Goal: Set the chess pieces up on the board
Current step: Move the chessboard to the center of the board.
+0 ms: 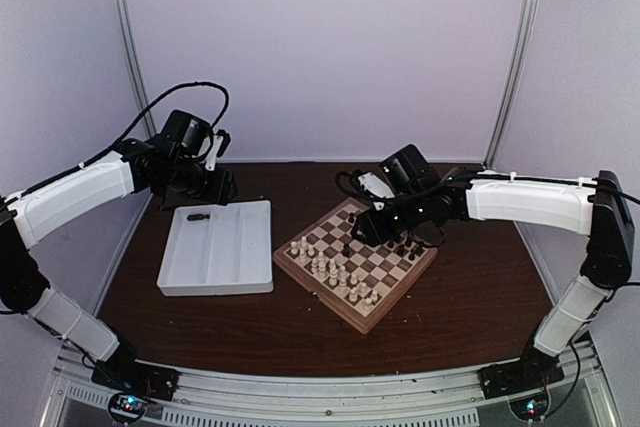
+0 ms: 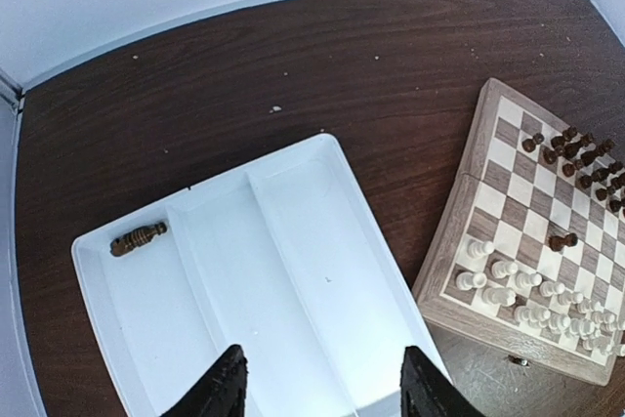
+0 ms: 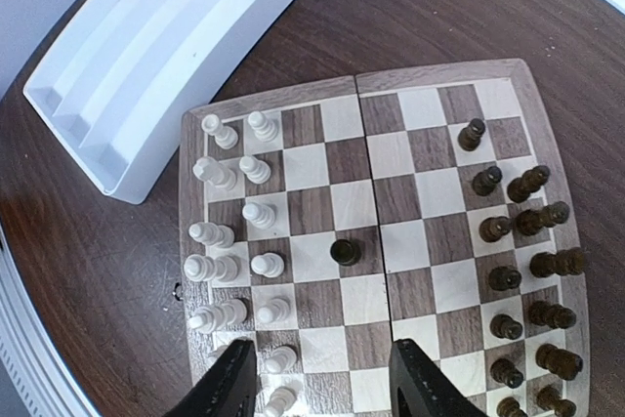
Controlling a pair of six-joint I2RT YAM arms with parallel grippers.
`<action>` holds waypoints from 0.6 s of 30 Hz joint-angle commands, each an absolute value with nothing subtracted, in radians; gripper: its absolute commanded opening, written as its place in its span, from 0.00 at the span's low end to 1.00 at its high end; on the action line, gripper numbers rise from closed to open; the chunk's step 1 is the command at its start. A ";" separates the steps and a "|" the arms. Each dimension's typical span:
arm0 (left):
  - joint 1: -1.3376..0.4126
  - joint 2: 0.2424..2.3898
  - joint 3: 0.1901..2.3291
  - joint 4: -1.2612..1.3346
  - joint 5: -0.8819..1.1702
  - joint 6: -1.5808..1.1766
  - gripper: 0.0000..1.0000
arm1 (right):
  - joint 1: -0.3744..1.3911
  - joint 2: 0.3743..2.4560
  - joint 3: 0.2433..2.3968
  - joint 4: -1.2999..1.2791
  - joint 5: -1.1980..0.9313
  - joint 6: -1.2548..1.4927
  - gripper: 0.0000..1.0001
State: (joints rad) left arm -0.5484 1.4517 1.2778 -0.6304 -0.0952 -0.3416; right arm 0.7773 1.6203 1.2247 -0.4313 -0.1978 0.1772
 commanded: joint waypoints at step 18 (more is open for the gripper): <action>-0.491 1.409 1.171 -0.563 0.122 -0.354 0.51 | 0.841 1.796 1.398 -0.568 -0.081 0.149 0.46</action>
State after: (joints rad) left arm -0.4961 1.4014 1.1744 -0.6285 0.0261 -0.3679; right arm 0.8371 1.7744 1.3701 -0.5411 -0.1219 0.1524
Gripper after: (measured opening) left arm 0.524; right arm 0.469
